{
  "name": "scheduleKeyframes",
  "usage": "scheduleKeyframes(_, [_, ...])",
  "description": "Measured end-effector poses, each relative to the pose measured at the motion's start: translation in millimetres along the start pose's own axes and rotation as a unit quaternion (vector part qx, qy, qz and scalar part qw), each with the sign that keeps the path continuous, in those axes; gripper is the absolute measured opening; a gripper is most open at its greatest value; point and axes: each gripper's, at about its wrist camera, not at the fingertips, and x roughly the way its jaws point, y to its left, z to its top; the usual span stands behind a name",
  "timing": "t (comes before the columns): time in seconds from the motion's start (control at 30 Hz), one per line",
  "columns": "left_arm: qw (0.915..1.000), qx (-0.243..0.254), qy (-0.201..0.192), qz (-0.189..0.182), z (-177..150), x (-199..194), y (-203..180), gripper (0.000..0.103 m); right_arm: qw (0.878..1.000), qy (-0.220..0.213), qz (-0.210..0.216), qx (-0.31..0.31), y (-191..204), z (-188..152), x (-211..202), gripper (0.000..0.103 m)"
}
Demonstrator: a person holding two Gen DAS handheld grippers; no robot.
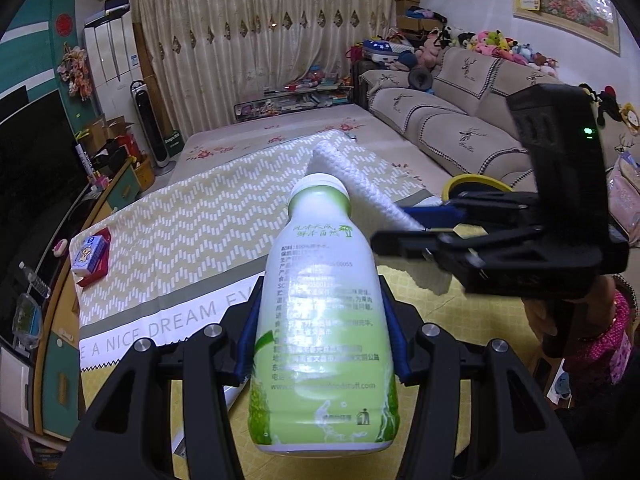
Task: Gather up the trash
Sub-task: 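Lift the bottle with the left gripper while the right gripper grasps the white cloth, then carry the bottle and cloth over the bin and open both grippers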
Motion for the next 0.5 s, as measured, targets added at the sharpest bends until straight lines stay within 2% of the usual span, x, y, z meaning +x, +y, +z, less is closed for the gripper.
scheduleKeyframes(0.03, [1.0,0.001,-0.001,-0.001,0,0,1,0.051,1.0,0.0,-0.001,0.004,-1,0,0,0.008])
scheduleKeyframes(0.07, [1.0,0.001,-0.002,-0.003,0,0,0,0.051,1.0,-0.005,-0.009,0.009,-4,-1,-1,0.004])
scheduleKeyframes(0.37, [0.9994,-0.01,-0.006,-0.032,13,12,7,0.051,0.996,-0.03,-0.069,0.048,-38,-19,-46,0.004])
scheduleKeyframes(0.5, [0.9992,0.002,-0.007,-0.04,28,23,-3,0.051,0.994,-0.042,-0.088,0.054,-49,-29,-79,0.004])
